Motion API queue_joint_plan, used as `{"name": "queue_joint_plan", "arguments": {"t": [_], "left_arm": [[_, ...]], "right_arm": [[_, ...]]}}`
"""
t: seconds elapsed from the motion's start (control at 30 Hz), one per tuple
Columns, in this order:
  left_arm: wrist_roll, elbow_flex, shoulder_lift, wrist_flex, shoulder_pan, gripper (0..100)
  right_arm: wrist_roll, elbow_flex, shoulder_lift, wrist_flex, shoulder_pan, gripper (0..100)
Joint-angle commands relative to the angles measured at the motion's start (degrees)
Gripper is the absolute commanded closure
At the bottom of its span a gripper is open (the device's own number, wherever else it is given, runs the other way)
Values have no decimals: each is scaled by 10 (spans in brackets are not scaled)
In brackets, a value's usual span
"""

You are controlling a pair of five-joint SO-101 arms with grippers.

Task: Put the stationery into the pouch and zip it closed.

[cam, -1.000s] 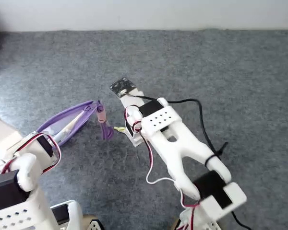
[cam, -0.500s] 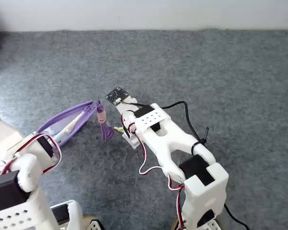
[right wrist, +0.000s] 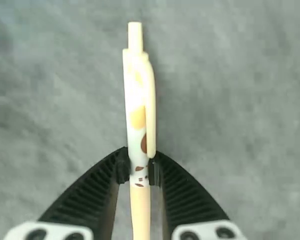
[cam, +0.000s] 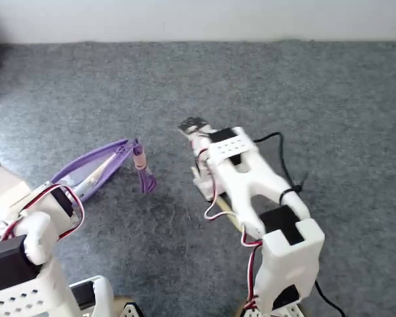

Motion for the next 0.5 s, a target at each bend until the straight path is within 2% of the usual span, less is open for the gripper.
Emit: {"name": "queue_joint_plan", "arguments": {"t": [0.0, 0.1, 0.2, 0.33, 0.47], "left_arm": [[5, -5, 3, 7, -1, 987], [5, -5, 3, 7, 0, 987], [5, -5, 3, 6, 0, 987], [5, -5, 3, 6, 0, 987], [5, -5, 3, 6, 0, 987]], "right_arm": [[18, -20, -5, 55, 47, 981], [62, -21, -5, 73, 83, 975], [62, -23, -11, 78, 99, 928], [62, -23, -33, 73, 91, 789], [62, -23, -34, 47, 65, 757]]}}
